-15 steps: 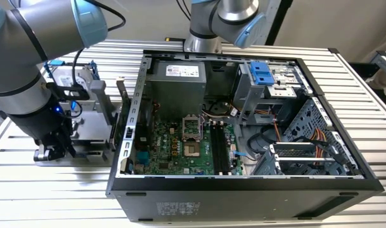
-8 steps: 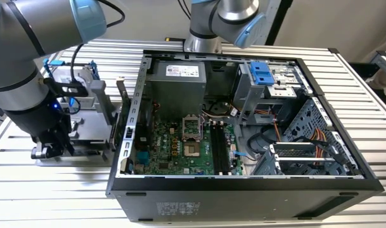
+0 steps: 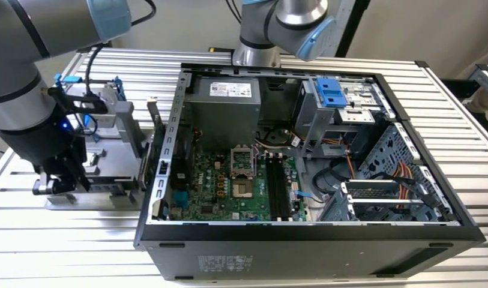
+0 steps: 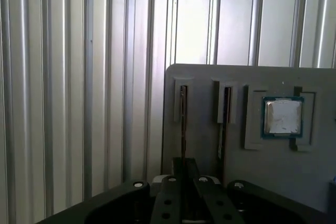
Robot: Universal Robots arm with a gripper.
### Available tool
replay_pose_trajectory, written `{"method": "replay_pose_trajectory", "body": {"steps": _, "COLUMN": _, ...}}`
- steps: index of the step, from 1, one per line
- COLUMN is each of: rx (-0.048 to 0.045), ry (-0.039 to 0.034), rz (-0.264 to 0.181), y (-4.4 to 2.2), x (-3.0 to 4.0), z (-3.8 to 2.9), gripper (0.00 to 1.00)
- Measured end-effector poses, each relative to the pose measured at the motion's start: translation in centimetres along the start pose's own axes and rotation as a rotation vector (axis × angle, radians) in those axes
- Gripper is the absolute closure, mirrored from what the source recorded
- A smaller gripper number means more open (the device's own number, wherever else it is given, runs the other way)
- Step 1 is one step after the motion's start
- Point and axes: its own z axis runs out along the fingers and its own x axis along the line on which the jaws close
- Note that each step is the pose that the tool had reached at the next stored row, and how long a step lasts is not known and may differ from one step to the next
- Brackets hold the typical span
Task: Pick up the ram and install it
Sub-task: 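Pick up the ram and move it above insertion slot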
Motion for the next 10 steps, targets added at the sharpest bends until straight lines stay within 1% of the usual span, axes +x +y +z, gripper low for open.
{"method": "replay_pose_trajectory", "body": {"steps": 6, "rx": 0.0002, "ry": -0.0001, "rz": 0.0, "y": 0.0, "x": 0.02, "z": -1.2, "gripper": 1.0}}
{"method": "replay_pose_trajectory", "body": {"steps": 10, "rx": 0.0006, "ry": 0.0001, "rz": 0.0, "y": 0.01, "x": 0.04, "z": -1.84, "gripper": 1.0}}
